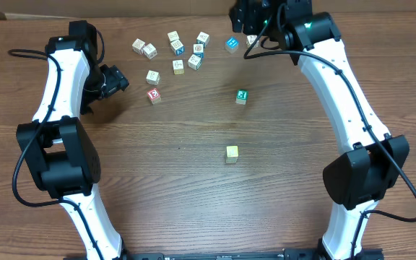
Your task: Form a tower
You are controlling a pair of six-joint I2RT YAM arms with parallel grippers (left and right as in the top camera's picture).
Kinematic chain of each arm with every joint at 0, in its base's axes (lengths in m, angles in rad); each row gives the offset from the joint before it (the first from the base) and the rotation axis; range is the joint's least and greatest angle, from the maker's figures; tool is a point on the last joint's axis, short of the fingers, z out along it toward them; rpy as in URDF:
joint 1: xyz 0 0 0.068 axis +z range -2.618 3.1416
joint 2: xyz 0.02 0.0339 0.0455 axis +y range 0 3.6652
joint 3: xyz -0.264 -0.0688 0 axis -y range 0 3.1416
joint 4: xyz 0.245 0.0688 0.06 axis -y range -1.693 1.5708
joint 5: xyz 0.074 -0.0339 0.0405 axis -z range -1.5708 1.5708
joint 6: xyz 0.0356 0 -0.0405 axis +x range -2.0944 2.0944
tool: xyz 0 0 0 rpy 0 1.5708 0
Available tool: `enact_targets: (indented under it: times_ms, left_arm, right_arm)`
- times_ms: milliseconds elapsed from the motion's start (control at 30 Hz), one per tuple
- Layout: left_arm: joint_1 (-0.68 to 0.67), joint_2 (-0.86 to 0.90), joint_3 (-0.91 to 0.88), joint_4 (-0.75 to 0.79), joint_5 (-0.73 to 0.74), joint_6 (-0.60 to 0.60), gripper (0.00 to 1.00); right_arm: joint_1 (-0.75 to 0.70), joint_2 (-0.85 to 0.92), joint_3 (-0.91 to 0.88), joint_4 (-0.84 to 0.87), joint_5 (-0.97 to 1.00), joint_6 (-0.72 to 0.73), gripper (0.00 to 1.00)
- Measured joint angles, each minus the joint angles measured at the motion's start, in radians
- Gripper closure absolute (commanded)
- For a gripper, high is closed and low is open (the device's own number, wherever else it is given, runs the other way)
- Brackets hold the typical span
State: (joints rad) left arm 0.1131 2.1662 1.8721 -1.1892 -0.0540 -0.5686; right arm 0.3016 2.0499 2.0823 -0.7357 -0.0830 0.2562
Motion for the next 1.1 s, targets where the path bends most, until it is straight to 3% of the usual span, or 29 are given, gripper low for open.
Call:
enact_targets:
  times_ms: [200,333,467,700,1100]
  left_arm:
    - [0.0,0.0,0.0,0.0,0.0,0.0,0.0]
    - [0.0,0.0,0.0,0.0,0.0,0.0,0.0]
    - [0.0,0.0,0.0,0.0,0.0,0.0,0.01]
    - [0.0,0.0,0.0,0.0,0.0,0.0,0.0]
    - [0.0,0.0,0.0,0.0,0.0,0.0,0.01]
  right_arm:
    - [0.042,0.034,0.001,0.153,-0.018,-0.01,0.13]
    - [0.084,0.117,0.001,0.23,-0.001,-0.018,0.25]
    - [0.123,0.225,0.001,0.296,0.022,-0.021,0.29]
    - [0.174,0.392,0.001,0.422,0.042,-0.021,0.29]
    - [0.188,0.455,0.001,0.506,0.091,-0.021,0.29]
